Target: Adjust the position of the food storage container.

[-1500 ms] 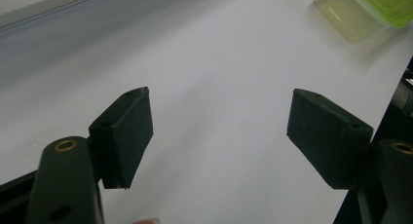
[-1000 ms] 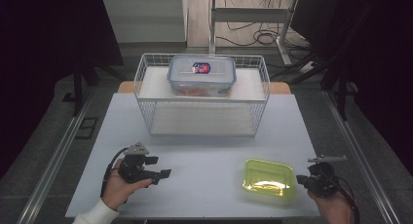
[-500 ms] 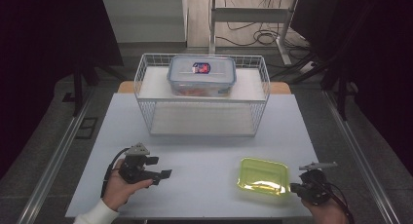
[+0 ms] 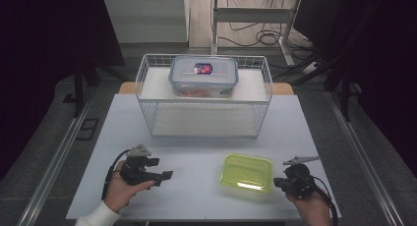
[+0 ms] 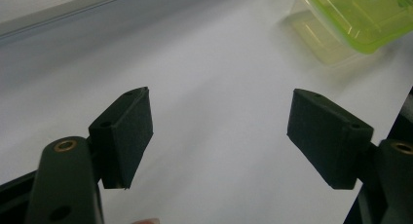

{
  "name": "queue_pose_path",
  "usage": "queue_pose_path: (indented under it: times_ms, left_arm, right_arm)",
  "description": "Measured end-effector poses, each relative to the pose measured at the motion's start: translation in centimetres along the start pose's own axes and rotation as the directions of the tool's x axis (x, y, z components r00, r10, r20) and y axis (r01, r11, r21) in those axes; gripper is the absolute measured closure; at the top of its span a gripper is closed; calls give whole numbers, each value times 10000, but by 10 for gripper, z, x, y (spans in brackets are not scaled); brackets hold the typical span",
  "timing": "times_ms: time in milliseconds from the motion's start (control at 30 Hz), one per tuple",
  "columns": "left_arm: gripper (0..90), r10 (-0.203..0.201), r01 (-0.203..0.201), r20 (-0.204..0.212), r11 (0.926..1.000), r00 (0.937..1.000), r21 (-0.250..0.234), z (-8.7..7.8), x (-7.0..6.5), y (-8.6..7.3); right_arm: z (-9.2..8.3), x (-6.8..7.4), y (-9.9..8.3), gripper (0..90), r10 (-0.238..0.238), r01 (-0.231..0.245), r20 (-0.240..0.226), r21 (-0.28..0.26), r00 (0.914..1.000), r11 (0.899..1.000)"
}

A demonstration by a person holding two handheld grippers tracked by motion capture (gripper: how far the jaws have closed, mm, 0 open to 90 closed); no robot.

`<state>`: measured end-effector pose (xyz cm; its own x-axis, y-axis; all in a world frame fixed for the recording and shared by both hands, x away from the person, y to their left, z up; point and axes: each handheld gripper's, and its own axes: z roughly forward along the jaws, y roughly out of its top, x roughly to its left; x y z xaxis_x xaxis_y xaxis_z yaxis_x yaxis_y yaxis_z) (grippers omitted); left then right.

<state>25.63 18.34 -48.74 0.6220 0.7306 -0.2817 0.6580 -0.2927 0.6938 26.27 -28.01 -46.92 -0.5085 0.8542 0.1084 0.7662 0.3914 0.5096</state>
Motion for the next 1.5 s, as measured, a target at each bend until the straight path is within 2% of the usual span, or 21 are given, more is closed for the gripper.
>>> queue_pose_path:
  times_ms: [200,833,1233,1333,1500]
  left_arm:
    - [242,27,-27,-4,10000,10000,46,1,1,0]
    - [241,-70,70,-29,10000,10000,26,1,2,0]
    - [242,-433,433,36,9989,9991,-155,-2,6,0]
    - [242,-705,708,132,9973,9974,-218,-2,9,0]
    - [242,-1020,1026,192,9941,9946,-339,0,7,1]
  right_arm:
    - [8,10,11,890,-240,240,-14,-211,9997,9995]
    - [30,29,36,890,-916,913,-84,-365,9958,9952]
    - [46,52,51,890,-1438,1419,-360,-521,9889,9885]
    - [54,61,57,890,-1560,1525,-576,-608,9861,9864]
    - [60,68,61,890,-1760,1705,-637,-826,9823,9819]
